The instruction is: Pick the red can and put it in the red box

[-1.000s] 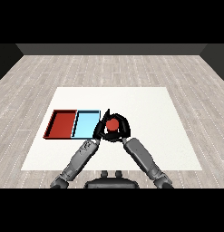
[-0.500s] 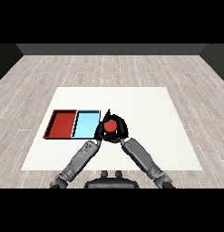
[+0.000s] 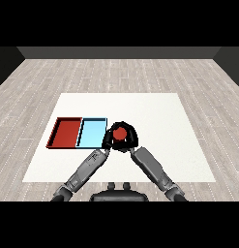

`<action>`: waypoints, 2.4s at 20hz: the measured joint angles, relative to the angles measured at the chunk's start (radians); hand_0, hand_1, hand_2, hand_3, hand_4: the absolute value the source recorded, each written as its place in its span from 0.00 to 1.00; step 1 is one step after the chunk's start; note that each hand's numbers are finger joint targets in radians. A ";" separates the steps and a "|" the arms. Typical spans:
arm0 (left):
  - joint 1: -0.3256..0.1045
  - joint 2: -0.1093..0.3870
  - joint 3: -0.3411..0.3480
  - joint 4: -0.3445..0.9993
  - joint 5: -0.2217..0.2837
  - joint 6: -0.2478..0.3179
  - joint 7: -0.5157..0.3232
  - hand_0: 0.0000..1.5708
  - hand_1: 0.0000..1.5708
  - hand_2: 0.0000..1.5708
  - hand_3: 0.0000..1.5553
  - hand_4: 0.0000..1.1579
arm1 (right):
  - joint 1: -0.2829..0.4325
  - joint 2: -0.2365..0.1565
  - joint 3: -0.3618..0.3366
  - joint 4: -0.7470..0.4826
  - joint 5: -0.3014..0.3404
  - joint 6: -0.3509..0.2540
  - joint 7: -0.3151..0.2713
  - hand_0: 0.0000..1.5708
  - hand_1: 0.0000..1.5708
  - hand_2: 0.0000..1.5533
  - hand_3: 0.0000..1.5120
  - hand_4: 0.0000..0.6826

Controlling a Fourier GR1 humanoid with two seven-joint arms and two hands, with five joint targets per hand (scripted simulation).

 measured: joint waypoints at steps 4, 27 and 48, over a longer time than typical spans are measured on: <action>-0.017 0.009 0.006 0.016 -0.002 0.013 0.003 1.00 1.00 0.95 0.87 0.75 | -0.002 0.001 0.004 0.000 0.000 0.001 -0.009 0.96 0.96 0.93 0.92 0.80; -0.001 0.008 0.018 -0.021 -0.002 0.052 -0.028 1.00 1.00 1.00 0.96 0.99 | 0.006 0.002 0.011 -0.063 0.018 0.028 0.005 0.00 0.00 0.00 0.00 0.00; 0.089 0.036 0.087 -0.051 -0.029 0.006 -0.009 1.00 1.00 1.00 0.94 0.98 | 0.099 -0.127 -0.258 -0.450 0.100 0.044 0.168 0.00 0.00 0.00 0.00 0.00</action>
